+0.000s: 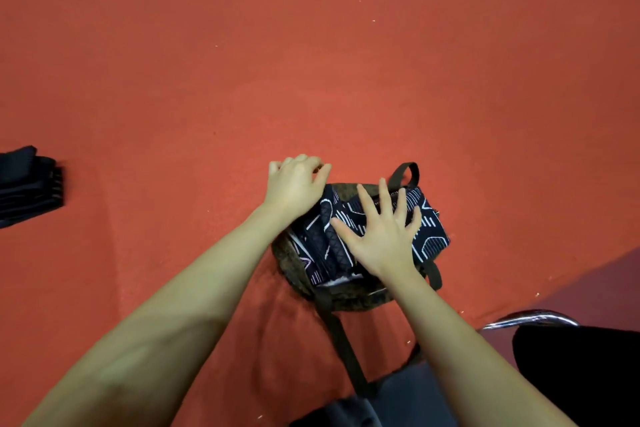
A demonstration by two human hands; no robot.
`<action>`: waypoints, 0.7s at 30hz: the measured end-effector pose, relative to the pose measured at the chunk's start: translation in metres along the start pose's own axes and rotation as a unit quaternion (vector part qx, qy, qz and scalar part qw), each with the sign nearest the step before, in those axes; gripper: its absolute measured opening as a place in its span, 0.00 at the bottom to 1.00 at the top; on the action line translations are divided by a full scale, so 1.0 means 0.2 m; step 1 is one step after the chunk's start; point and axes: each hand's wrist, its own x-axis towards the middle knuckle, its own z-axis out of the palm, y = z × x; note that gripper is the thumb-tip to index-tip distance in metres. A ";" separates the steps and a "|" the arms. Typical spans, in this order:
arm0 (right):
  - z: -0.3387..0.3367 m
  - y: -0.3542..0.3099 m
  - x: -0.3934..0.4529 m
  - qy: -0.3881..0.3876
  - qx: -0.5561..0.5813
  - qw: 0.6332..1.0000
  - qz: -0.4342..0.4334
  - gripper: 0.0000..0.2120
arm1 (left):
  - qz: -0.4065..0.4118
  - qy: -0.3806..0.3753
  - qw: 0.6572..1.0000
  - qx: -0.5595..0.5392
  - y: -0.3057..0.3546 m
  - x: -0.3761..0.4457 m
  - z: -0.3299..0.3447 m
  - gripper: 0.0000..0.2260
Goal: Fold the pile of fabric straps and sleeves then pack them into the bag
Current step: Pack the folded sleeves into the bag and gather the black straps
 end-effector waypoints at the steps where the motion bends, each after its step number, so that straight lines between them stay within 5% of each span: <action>1: 0.00 0.01 0.00 -0.009 -0.002 1.000 0.000 0.47 | -0.005 -0.014 1.000 -0.011 0.04 0.05 0.00 0.19; 4: 0.01 0.00 -0.01 -0.027 -0.010 0.999 -0.023 0.48 | 0.009 -0.068 0.997 0.037 0.12 0.15 0.03 0.19; 8: 0.05 0.05 0.00 0.078 0.025 0.997 -0.017 0.34 | 0.043 -0.175 0.970 0.164 0.12 0.20 0.14 0.16; 12: 0.08 0.18 0.07 0.033 -0.019 0.999 -0.016 0.32 | 0.082 -0.228 0.947 0.212 0.14 0.27 0.20 0.14; 21: 0.17 0.24 0.08 0.025 0.036 0.998 -0.034 0.27 | 0.083 -0.211 0.956 0.188 0.05 0.22 0.24 0.17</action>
